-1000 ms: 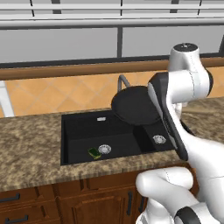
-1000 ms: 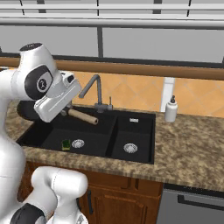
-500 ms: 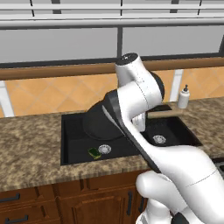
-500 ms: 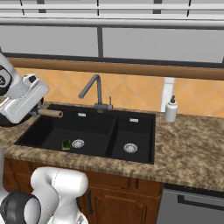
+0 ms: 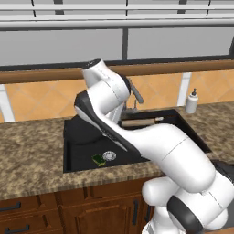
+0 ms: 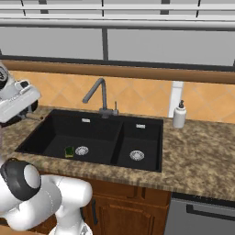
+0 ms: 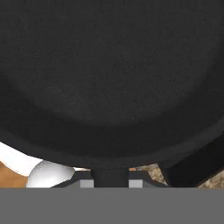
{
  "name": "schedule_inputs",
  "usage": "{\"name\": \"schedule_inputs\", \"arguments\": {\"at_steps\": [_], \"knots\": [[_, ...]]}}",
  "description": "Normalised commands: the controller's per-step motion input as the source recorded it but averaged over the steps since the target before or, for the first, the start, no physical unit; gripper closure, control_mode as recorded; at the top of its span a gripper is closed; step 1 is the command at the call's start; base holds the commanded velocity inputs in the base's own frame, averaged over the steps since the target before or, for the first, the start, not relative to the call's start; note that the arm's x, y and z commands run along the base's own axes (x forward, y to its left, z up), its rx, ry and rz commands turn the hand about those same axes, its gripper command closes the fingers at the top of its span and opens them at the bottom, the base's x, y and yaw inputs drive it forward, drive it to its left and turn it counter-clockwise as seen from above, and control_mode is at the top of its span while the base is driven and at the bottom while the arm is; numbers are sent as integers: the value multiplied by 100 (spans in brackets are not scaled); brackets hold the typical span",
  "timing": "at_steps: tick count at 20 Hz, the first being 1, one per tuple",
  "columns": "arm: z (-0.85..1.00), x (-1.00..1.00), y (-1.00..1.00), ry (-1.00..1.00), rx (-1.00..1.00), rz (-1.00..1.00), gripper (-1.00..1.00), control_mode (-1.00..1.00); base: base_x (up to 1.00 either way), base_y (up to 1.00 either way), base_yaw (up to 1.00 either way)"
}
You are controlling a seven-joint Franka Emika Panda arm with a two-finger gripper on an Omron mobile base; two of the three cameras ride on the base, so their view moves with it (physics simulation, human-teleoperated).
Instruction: Pick the pan and sponge and place them into the sink. Then turn on the water.
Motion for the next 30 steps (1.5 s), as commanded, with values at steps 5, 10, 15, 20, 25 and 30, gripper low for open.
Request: {"name": "schedule_inputs", "arguments": {"at_steps": [5,10,15,20,25,30], "knots": [[-58,73,22,0,15,0,100,-100,0,0,0],[-25,44,-4,1,6,0,100,-100,0,0,0],[-27,29,11,0,1,-6,100,-100,0,0,0],[-42,24,32,-2,11,-35,100,-100,0,0,0],[-38,12,31,-3,13,-71,100,-100,0,0,0],[-46,0,10,-8,3,-93,100,-100,0,0,0]]}}
